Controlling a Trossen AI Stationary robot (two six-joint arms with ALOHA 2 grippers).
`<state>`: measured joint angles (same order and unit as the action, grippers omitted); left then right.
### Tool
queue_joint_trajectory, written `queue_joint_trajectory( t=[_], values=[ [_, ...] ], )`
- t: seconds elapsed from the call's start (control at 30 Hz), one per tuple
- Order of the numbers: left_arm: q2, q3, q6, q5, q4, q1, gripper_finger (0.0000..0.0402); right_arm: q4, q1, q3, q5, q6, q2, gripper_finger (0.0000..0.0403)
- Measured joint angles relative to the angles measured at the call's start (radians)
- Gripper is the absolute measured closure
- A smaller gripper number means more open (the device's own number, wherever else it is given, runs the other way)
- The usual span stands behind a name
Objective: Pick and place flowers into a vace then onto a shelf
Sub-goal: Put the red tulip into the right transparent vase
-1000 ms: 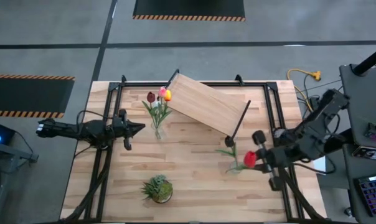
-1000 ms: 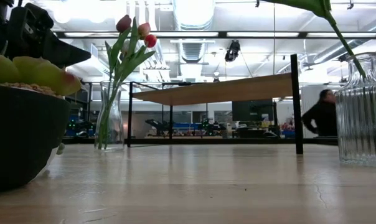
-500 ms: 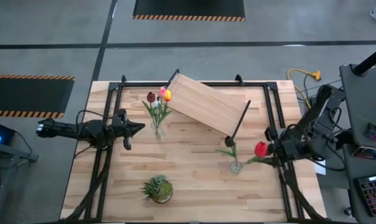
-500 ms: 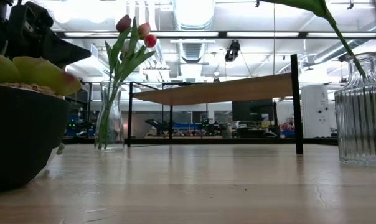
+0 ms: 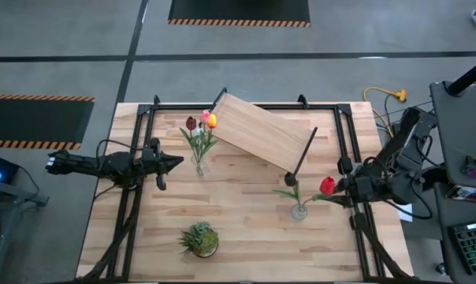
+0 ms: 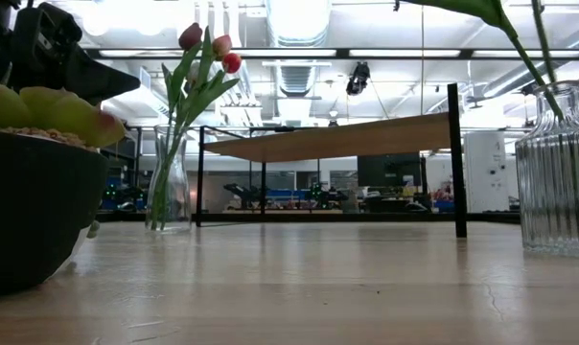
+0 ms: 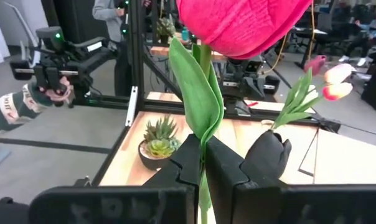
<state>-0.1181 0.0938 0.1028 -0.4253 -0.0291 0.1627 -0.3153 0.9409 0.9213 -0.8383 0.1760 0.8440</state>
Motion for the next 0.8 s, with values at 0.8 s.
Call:
queue_joint_trajectory(
  t=[0.8],
  values=[
    [0.000, -0.001, 0.000, 0.000, 0.000, 0.000, 0.0401, 0.418, 0.000, -0.390, -0.081, 0.063, 0.001, 0.0394]
  ],
)
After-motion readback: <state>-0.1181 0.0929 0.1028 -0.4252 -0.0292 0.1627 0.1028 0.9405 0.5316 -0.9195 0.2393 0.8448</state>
